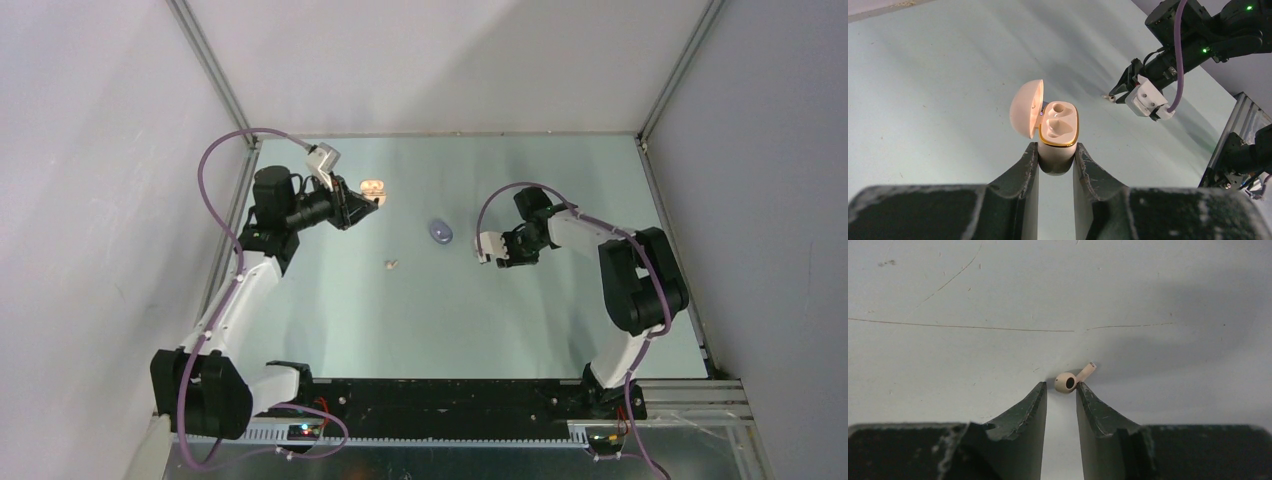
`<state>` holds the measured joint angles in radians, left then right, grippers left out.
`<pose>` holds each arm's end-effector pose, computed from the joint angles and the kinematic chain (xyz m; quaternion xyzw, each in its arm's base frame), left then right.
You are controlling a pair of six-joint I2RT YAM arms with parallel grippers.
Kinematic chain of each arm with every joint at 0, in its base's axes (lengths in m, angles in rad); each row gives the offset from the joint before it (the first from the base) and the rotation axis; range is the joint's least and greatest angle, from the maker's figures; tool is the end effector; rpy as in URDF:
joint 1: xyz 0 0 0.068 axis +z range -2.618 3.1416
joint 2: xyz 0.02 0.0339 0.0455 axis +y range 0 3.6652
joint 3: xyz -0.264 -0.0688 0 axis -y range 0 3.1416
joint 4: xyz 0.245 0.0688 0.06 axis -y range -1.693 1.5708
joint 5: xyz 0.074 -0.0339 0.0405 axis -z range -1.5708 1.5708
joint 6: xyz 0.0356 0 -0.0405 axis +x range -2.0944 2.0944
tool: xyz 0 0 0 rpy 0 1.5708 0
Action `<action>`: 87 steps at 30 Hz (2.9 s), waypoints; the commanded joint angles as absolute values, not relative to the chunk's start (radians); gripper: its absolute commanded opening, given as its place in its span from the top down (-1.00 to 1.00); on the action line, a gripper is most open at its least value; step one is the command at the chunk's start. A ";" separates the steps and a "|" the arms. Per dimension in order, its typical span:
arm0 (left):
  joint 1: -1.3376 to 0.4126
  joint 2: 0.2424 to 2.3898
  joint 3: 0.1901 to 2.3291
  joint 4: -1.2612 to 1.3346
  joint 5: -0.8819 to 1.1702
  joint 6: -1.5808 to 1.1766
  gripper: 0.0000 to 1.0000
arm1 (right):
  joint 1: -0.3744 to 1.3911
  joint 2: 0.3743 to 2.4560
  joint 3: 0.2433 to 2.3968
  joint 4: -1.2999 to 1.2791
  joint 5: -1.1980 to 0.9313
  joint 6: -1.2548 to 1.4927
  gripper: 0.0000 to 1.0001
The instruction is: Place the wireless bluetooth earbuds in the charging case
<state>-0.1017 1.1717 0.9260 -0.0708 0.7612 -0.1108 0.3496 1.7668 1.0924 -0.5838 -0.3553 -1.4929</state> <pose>0.2606 -0.0513 0.3243 0.2146 0.7527 -0.3569 0.5099 0.3089 0.1258 0.1642 -0.7909 0.5661 0.0639 0.2233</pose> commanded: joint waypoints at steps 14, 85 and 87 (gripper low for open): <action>-0.098 1.174 0.951 -0.051 0.790 -0.063 1.00 | 0.351 1.667 1.103 -0.647 -0.405 -1.415 0.78; -0.160 1.282 1.067 -0.450 0.970 0.350 1.00 | 0.414 1.965 1.695 -1.212 -0.500 -0.844 0.14; -0.160 1.276 1.062 -0.424 0.955 0.323 0.99 | 0.385 1.851 1.558 -1.058 -0.444 -0.513 0.15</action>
<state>-0.1570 1.2892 1.0252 -0.4805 0.9634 0.3614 0.4156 2.0956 1.7237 -1.3636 -0.4274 -1.1938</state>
